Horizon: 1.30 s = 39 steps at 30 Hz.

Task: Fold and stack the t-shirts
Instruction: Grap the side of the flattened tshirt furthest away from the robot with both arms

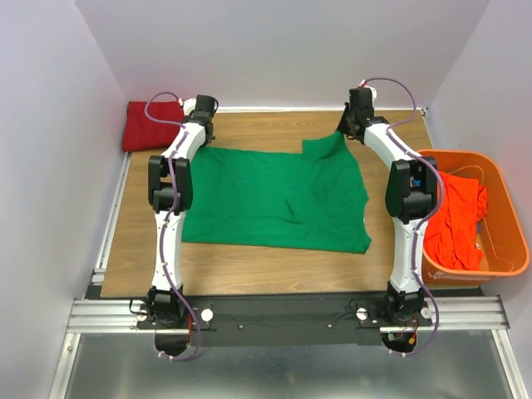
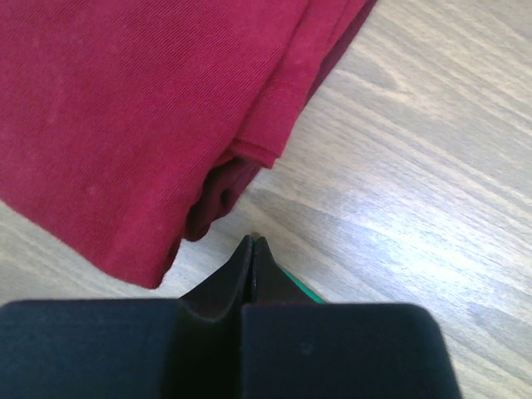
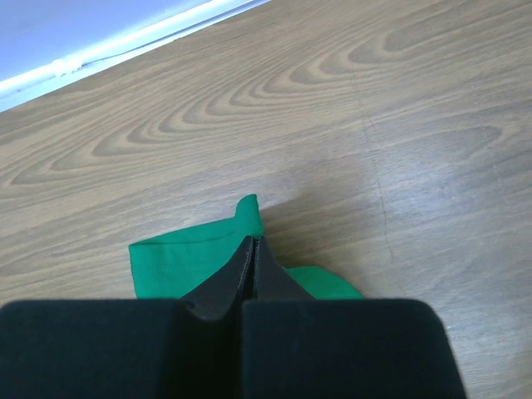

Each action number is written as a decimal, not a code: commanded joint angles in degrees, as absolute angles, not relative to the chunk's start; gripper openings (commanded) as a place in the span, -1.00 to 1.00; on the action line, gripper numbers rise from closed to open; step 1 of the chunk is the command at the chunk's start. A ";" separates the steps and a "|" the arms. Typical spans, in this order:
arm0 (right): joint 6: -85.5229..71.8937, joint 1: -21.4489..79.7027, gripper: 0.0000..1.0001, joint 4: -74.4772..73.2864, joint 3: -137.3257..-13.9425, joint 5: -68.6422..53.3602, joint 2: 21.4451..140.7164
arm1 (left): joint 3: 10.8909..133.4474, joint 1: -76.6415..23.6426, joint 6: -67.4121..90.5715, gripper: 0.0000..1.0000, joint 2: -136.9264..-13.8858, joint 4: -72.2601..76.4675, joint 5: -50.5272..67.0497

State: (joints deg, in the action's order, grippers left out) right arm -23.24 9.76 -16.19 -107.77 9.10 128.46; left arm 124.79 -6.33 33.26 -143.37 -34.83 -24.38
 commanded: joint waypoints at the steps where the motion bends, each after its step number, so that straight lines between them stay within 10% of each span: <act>1: -24.17 8.44 -0.92 -15.47 -108.72 9.14 125.60 | 123.93 -5.98 31.82 -1.00 -138.35 -31.39 -22.33; 39: -37.53 8.00 -0.93 -15.21 -64.35 1.58 85.97 | 88.16 -3.08 32.08 -1.00 -111.36 -9.32 -15.73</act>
State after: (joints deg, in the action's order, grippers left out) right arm -36.01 8.16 -15.40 -68.18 3.25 89.60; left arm 90.52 -3.55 31.11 -115.46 -12.45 -16.40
